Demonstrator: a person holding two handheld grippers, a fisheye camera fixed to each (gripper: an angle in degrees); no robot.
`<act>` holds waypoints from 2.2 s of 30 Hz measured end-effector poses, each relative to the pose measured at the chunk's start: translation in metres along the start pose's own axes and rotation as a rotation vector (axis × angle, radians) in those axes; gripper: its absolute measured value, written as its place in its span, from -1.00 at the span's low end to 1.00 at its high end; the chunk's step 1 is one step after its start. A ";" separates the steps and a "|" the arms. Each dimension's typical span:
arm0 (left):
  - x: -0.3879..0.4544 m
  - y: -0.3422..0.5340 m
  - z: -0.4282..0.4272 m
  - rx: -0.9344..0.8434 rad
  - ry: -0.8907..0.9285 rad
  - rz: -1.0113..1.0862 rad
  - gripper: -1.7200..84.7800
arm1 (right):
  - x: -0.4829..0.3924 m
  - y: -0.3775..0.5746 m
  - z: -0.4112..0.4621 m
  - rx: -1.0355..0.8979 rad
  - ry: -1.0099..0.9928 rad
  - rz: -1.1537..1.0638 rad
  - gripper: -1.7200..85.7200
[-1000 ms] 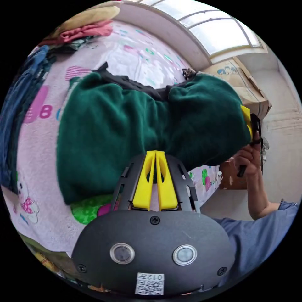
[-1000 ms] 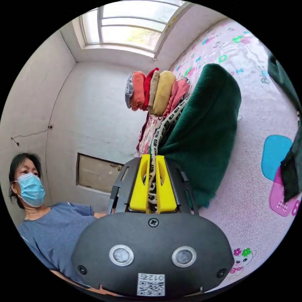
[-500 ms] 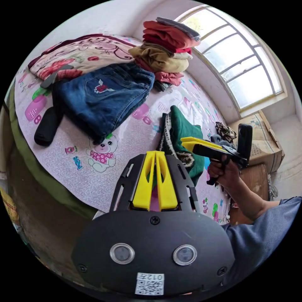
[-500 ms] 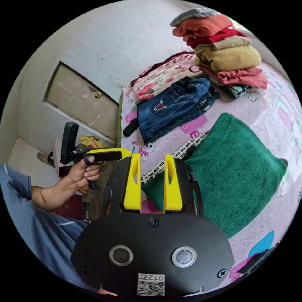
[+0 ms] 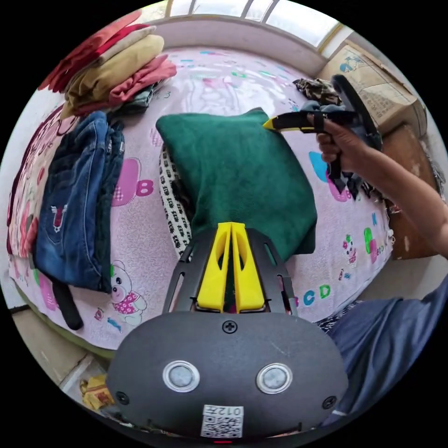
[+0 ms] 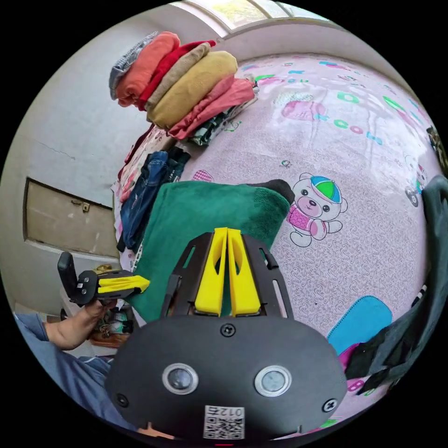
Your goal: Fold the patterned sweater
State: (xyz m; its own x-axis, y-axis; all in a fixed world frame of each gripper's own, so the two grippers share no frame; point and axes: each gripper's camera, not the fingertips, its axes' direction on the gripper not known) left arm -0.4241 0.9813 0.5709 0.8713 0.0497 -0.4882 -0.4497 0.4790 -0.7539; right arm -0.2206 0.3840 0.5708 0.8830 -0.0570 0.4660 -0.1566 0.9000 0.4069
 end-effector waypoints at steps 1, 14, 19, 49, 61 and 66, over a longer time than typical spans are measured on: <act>-0.006 0.007 0.004 0.022 0.039 -0.018 -0.96 | -0.002 -0.003 0.005 -0.013 -0.007 0.005 -0.95; 0.053 0.096 -0.025 0.149 -0.152 0.112 -0.89 | -0.203 0.205 -0.025 0.040 0.307 -0.396 -0.71; 0.115 0.130 0.005 0.143 -0.431 0.325 -0.74 | -0.270 0.257 0.020 0.044 0.498 -0.469 -0.66; 0.132 0.158 0.080 -0.186 -0.441 0.545 -0.91 | -0.363 0.281 0.043 -0.192 0.591 -0.781 -0.80; 0.148 0.073 0.024 0.072 -0.353 0.455 -0.96 | -0.359 0.239 -0.013 0.102 0.331 -0.673 -0.95; 0.111 0.030 0.071 -0.062 -0.304 0.449 -0.96 | -0.328 0.248 0.061 -0.158 0.364 -0.740 -0.96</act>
State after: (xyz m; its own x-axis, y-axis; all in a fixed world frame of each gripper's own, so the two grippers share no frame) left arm -0.3273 1.0631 0.5257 0.6039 0.4934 -0.6260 -0.7936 0.2999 -0.5293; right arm -0.5757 0.5996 0.5671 0.8257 -0.5375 -0.1713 0.5587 0.7368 0.3808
